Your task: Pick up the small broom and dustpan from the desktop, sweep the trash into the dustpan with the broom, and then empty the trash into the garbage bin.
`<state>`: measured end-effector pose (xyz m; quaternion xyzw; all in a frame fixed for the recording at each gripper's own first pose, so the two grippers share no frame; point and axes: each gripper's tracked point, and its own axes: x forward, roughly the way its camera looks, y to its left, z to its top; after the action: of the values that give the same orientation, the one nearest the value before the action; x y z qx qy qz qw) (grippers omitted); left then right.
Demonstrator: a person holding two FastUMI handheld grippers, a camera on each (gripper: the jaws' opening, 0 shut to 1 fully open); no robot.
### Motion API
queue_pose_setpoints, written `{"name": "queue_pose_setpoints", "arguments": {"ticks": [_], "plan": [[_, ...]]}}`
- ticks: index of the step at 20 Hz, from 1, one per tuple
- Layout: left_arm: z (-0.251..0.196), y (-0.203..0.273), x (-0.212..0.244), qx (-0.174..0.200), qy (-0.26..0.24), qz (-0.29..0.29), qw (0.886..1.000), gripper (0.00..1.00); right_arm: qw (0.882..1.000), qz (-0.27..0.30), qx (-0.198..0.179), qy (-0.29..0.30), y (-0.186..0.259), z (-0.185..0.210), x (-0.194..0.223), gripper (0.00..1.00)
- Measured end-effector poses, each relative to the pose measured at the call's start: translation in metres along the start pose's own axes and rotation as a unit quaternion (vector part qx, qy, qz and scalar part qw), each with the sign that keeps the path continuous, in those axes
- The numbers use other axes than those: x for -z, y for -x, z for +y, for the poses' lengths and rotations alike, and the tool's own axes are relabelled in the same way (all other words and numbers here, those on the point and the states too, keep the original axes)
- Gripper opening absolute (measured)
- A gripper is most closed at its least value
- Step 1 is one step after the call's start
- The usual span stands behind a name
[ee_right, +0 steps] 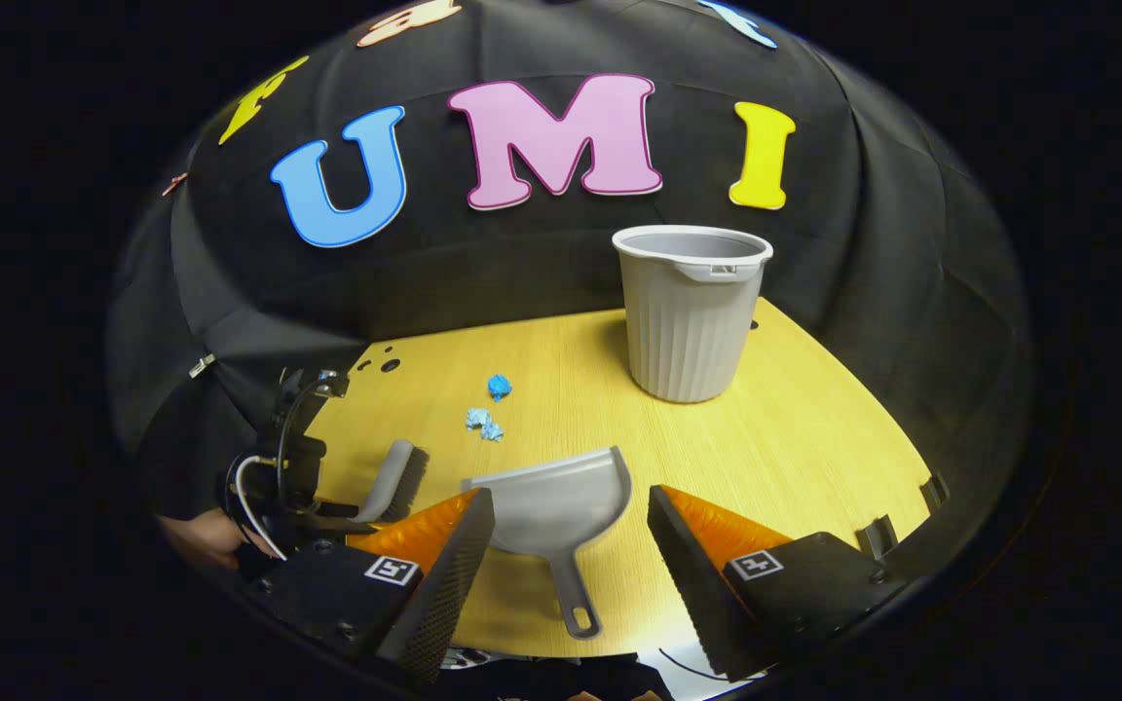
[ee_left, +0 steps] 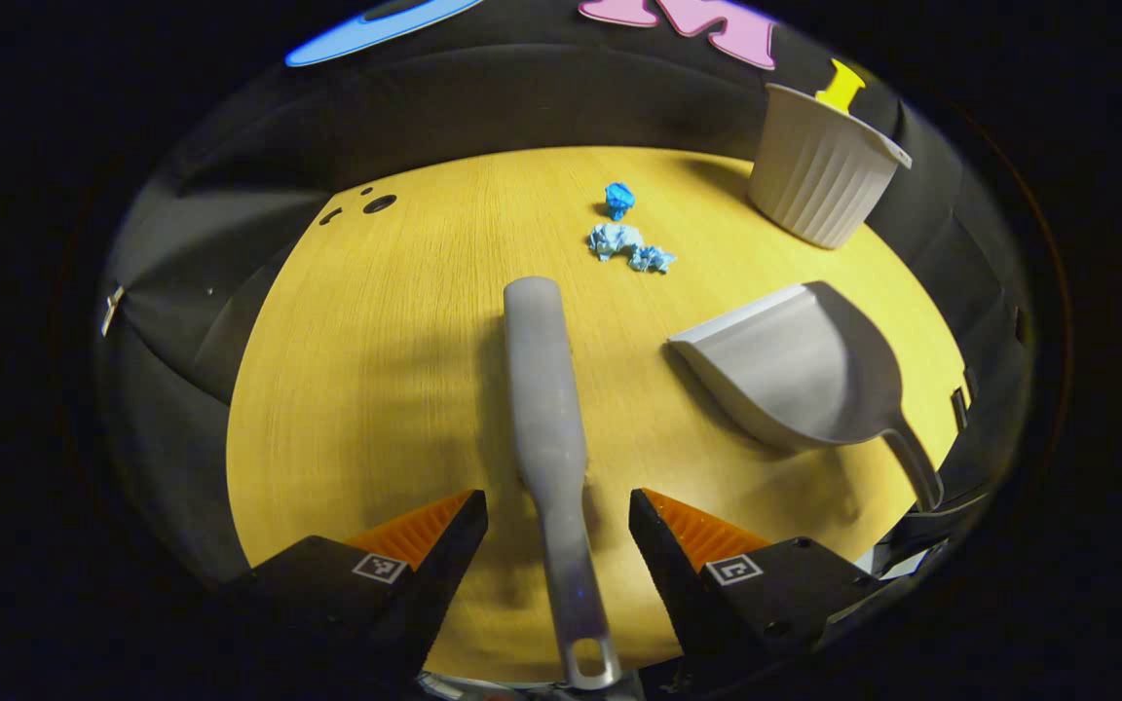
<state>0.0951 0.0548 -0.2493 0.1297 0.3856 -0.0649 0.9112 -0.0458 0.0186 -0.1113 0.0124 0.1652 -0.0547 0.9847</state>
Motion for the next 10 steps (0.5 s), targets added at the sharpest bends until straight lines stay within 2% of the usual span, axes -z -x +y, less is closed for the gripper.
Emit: {"name": "queue_pose_setpoints", "arguments": {"ticks": [6, 7, 10], "plan": [[-0.001, -0.019, 0.006, 0.010, 0.001, 0.035, 0.999, 0.88, 0.999, 0.027, 0.014, -0.023, 0.003, -0.008, 0.022, 0.99], [-0.003, -0.022, 0.007, 0.014, -0.002, 0.037, 0.999, 0.83, 0.999, 0.033, 0.017, -0.028, 0.002, -0.009, 0.025, 0.99], [-0.010, -0.024, 0.005, 0.019, -0.023, 0.027, 0.999, 0.83, 0.997, 0.056, 0.024, -0.040, -0.001, -0.013, 0.038, 0.99]]}}
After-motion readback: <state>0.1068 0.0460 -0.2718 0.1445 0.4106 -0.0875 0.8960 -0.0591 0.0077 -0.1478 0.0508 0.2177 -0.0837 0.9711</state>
